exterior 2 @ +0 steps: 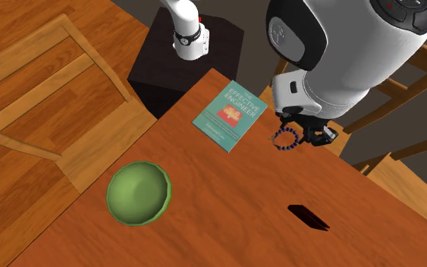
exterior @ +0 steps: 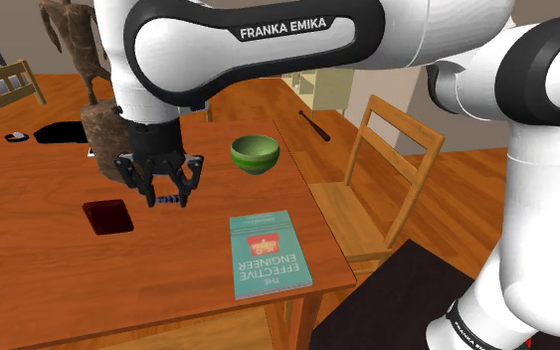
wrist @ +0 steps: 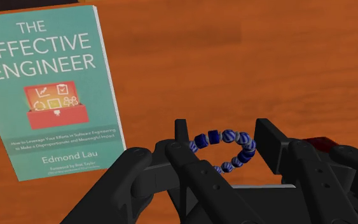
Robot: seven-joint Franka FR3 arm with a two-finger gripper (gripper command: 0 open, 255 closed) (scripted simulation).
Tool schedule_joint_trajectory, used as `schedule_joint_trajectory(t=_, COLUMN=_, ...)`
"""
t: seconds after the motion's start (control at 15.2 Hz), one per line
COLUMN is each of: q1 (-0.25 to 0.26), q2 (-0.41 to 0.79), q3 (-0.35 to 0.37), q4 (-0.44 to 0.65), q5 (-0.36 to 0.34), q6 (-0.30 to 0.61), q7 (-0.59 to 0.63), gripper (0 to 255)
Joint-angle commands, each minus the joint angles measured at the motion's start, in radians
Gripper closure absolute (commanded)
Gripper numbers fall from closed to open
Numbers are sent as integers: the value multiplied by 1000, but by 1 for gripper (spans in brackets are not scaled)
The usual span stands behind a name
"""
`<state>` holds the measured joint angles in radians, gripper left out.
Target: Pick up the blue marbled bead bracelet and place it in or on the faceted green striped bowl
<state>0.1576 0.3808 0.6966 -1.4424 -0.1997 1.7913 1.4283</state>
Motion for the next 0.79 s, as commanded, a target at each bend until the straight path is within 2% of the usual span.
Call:
schedule_joint_trajectory(t=0.0, q1=-40, q2=-20, q3=-6, q4=-17, q5=17, q6=0, q7=-44, gripper=255)
schedule_joint_trajectory(t=0.73, q1=-220, q2=-39, q3=-65, q4=-17, q5=56, q6=-15, q7=-286, gripper=255)
